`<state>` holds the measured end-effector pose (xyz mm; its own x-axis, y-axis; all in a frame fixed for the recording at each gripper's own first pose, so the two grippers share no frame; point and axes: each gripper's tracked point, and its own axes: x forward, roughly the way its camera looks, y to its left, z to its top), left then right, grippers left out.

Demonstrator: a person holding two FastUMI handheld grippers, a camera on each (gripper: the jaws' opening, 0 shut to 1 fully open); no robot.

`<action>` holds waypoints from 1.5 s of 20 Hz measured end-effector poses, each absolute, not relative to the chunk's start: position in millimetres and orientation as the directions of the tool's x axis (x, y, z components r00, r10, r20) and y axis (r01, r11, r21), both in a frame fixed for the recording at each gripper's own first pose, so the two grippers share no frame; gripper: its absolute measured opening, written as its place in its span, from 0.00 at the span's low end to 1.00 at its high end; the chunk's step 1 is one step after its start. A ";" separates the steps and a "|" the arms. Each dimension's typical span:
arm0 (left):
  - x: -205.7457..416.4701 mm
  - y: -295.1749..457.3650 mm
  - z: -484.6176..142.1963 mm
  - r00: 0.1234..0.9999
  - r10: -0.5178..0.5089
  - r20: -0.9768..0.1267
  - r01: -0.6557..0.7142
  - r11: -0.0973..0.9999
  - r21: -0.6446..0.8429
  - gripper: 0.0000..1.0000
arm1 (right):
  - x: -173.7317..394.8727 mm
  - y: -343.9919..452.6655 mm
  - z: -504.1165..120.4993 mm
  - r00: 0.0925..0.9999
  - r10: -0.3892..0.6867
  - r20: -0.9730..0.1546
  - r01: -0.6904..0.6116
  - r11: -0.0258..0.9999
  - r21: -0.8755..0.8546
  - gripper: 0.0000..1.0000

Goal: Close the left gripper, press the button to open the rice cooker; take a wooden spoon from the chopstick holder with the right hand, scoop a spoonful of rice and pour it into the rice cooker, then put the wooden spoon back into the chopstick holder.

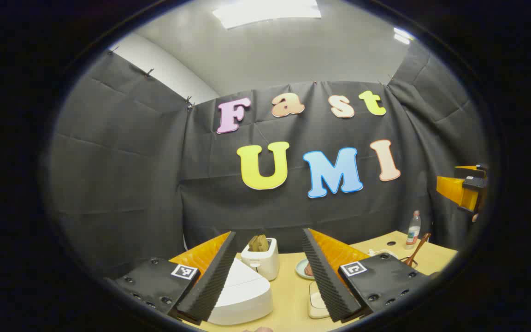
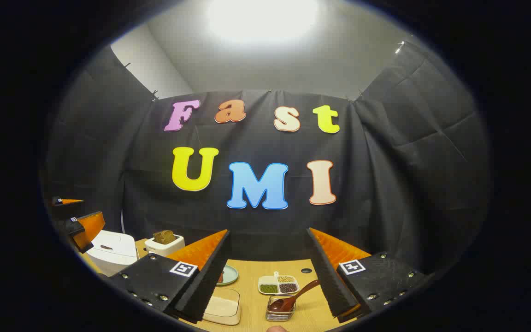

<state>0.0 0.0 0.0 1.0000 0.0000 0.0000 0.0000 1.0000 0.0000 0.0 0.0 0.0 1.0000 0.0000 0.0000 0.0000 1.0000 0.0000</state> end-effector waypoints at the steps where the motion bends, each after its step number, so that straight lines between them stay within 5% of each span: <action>1: -0.4 2.1 -0.7 1.000 0.005 -0.001 -0.005 1.000 0.003 1.00 | 0.7 -0.4 0.1 1.000 0.001 0.000 -0.001 1.000 0.001 0.96; 11: 5.7 15.3 -11.4 0.999 0.032 -0.024 -0.031 0.999 0.021 0.91 | 6.9 1.2 -14.6 0.999 0.031 -0.025 -0.032 0.999 -0.009 0.96; 13: 6.9 17.8 -19.5 0.998 0.041 -0.043 -0.041 0.999 0.013 1.00 | 6.8 2.5 -21.6 0.998 0.039 -0.046 -0.040 0.999 -0.009 0.96; 14: 8.1 20.0 -21.4 0.998 0.049 -0.049 -0.048 0.999 0.010 0.91 | 6.9 3.3 -21.9 0.998 0.044 -0.048 -0.044 0.999 -0.006 0.96; 26: 11.6 35.2 -6.6 0.994 0.105 -0.016 -0.105 0.994 0.004 0.96 | 18.3 8.5 -7.2 0.997 0.073 -0.006 -0.073 0.997 0.013 0.96; 29: 17.0 45.7 -7.9 0.991 0.132 -0.017 -0.132 0.991 0.006 0.70 | 20.0 9.6 -4.5 0.997 0.071 0.002 -0.071 0.997 0.008 0.96; 30: 19.1 49.8 -9.6 0.990 0.140 -0.025 -0.140 0.990 0.006 0.53 | 20.8 10.6 -4.5 0.998 0.070 0.001 -0.070 0.998 0.007 0.96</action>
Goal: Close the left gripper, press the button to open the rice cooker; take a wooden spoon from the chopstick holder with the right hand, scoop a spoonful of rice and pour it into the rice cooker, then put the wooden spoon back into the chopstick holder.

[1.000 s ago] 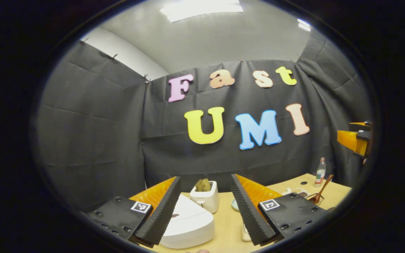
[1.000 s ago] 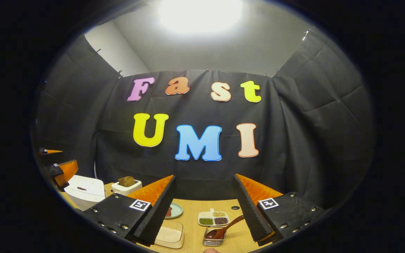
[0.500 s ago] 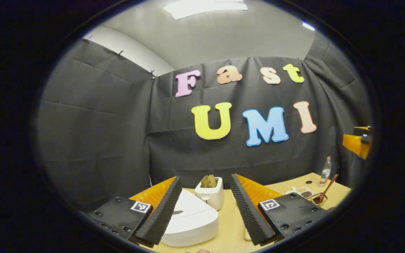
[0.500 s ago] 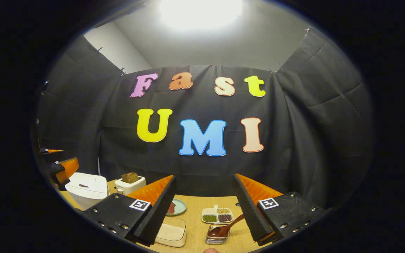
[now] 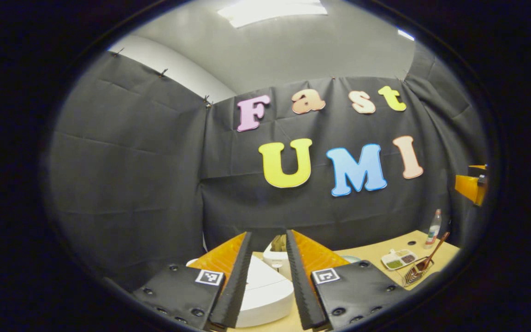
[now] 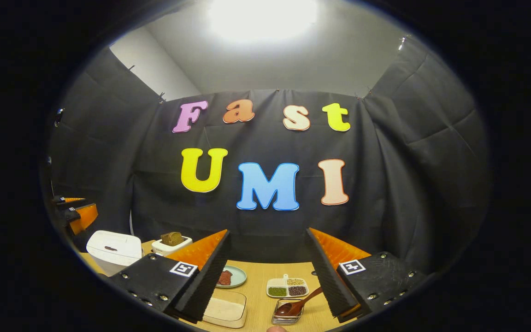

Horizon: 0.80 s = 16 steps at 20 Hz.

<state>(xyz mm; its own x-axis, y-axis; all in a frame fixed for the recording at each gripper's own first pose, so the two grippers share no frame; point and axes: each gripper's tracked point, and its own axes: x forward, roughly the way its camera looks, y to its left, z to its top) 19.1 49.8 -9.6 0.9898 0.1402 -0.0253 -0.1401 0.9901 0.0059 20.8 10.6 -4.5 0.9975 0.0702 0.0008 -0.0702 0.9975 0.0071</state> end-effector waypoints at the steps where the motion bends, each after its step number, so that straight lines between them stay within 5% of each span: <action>1: 20.9 47.9 -14.2 0.991 0.127 -0.037 -0.127 0.992 -0.002 0.51 | 20.6 10.9 -4.9 0.998 0.068 0.001 -0.068 0.998 0.007 0.96; 2: 23.9 46.9 -17.1 0.991 0.128 -0.046 -0.128 0.992 -0.004 0.49 | 21.2 10.8 -5.0 0.998 0.065 0.000 -0.065 0.998 0.006 0.96; 7: 30.2 75.3 -35.5 0.982 0.172 -0.082 -0.174 0.984 -0.023 0.11 | 21.5 16.2 -8.0 0.998 0.056 -0.005 -0.056 0.998 0.000 0.96; 16: 61.5 117.8 -93.4 0.967 0.164 -0.196 -0.181 0.981 -0.074 0.11 | 20.4 24.8 -11.7 1.000 0.018 -0.025 -0.019 1.000 -0.025 0.96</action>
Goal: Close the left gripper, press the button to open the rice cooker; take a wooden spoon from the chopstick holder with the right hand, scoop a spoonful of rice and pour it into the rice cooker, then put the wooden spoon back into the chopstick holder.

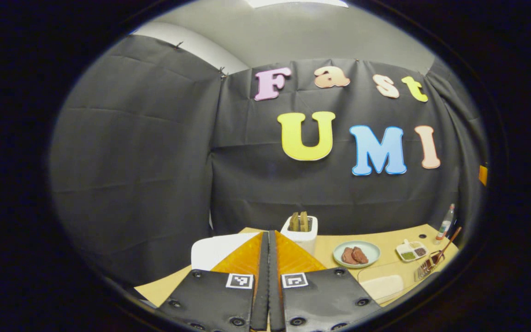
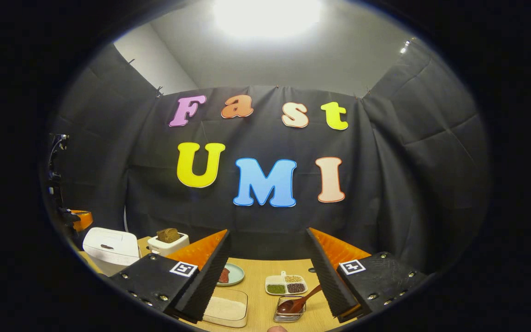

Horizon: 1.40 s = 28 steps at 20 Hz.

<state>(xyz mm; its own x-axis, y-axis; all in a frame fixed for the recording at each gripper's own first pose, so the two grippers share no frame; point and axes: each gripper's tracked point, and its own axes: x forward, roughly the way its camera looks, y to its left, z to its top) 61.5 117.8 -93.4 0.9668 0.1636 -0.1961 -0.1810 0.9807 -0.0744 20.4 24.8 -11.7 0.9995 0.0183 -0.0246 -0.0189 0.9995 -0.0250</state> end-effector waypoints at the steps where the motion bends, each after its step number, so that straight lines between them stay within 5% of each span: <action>1: 65.4 120.1 -103.2 0.965 0.157 -0.211 -0.177 0.981 -0.081 0.08 | 20.5 25.0 -12.8 1.000 0.011 -0.027 -0.012 0.999 -0.033 0.96; 14: 97.1 133.9 -215.8 0.901 0.096 -0.424 -0.145 0.986 -0.084 0.09 | 17.6 35.6 -14.7 0.998 -0.045 -0.051 0.041 0.995 -0.086 0.96; 28: 90.6 132.9 -218.9 0.881 0.138 -0.453 -0.172 0.985 -0.034 0.09 | 17.8 34.7 -3.0 1.000 -0.016 -0.015 0.015 0.996 -0.087 0.96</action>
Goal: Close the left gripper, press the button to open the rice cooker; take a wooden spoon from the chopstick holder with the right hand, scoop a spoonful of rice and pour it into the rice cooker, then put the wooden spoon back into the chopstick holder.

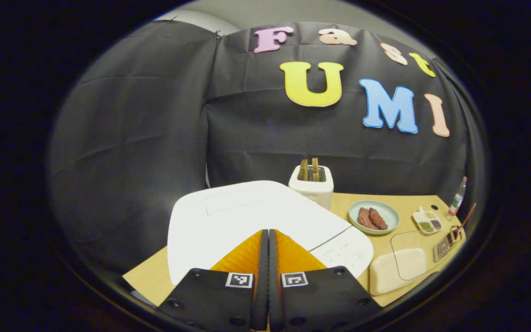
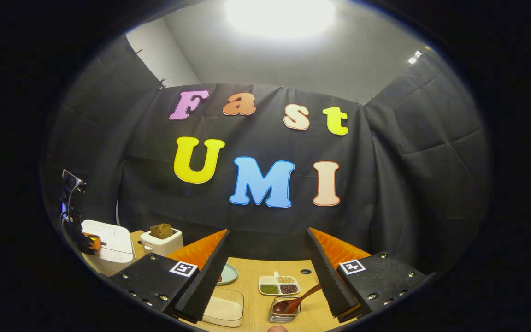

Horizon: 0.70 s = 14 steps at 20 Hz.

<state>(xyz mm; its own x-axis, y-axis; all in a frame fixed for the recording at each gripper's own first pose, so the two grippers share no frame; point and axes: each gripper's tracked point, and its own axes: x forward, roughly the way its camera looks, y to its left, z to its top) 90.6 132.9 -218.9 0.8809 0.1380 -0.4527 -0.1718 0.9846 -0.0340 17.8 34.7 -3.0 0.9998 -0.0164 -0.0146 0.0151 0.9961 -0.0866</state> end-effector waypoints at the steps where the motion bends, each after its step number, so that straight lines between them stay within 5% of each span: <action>1: 91.4 134.3 -211.6 0.884 0.146 -0.444 -0.176 0.984 -0.028 0.09 | 16.6 32.2 -1.4 1.000 -0.018 -0.008 0.017 0.996 -0.089 0.96; 13: 103.9 149.8 -77.9 0.948 0.242 -0.205 -0.234 0.970 0.065 0.09 | 9.5 -8.1 -11.6 0.999 -0.039 -0.020 0.038 0.998 -0.042 0.96; 14: 100.4 140.0 -71.4 0.956 0.221 -0.192 -0.214 0.975 0.058 0.27 | 10.9 -11.5 -13.1 0.999 -0.041 -0.021 0.040 0.998 -0.042 0.96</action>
<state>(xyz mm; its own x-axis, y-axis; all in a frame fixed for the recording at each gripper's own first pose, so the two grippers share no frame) 100.4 140.0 -71.4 0.9562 0.2213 -0.1916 -0.2141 0.9751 0.0578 10.9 -11.5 -13.1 0.9989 -0.0409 -0.0207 0.0399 0.9983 -0.0424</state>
